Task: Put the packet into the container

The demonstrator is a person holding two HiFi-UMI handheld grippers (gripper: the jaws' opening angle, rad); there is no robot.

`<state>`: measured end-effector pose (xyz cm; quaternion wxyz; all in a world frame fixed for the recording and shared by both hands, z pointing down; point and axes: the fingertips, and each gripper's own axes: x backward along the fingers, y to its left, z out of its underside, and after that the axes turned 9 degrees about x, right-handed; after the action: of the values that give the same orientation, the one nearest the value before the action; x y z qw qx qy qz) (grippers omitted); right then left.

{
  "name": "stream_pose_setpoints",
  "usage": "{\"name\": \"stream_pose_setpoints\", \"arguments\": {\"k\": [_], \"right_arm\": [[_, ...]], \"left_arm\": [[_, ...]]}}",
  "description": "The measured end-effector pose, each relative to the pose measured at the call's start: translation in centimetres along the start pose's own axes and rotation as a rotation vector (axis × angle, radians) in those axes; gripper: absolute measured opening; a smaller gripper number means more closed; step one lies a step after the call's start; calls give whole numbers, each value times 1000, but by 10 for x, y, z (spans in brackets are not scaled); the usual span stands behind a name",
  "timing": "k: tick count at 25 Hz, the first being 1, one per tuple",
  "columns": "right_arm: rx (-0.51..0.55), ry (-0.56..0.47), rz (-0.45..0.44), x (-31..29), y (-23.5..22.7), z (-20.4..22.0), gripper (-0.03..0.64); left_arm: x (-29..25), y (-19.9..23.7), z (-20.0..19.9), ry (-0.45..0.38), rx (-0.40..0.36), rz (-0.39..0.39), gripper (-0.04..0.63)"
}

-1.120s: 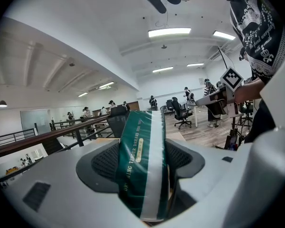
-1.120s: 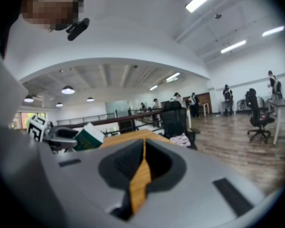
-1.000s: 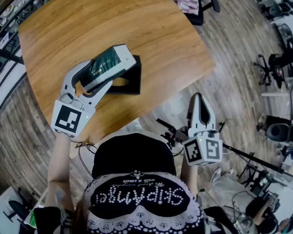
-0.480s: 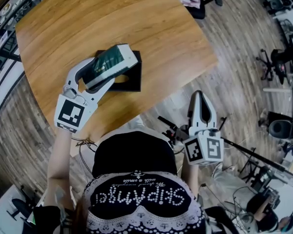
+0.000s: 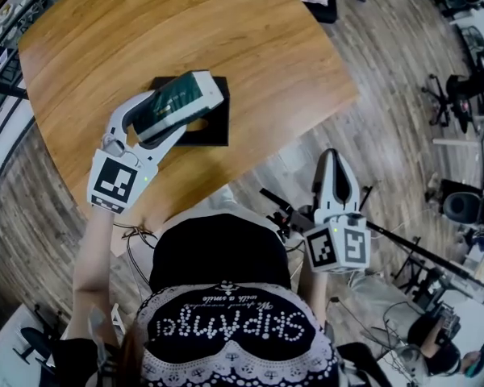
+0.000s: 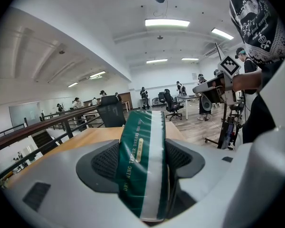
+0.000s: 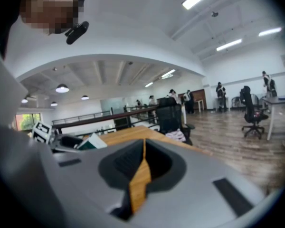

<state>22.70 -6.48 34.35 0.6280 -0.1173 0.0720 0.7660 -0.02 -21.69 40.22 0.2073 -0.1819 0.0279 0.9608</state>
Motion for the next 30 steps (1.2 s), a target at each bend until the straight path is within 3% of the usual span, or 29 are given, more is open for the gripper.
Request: {"name": "stream_pose_setpoints", "arguments": {"k": [30], "right_arm": [[-22,22,63,12,-10,13,35]], "left_arm": [[-23,-18,53,154,-53,108,328]]}}
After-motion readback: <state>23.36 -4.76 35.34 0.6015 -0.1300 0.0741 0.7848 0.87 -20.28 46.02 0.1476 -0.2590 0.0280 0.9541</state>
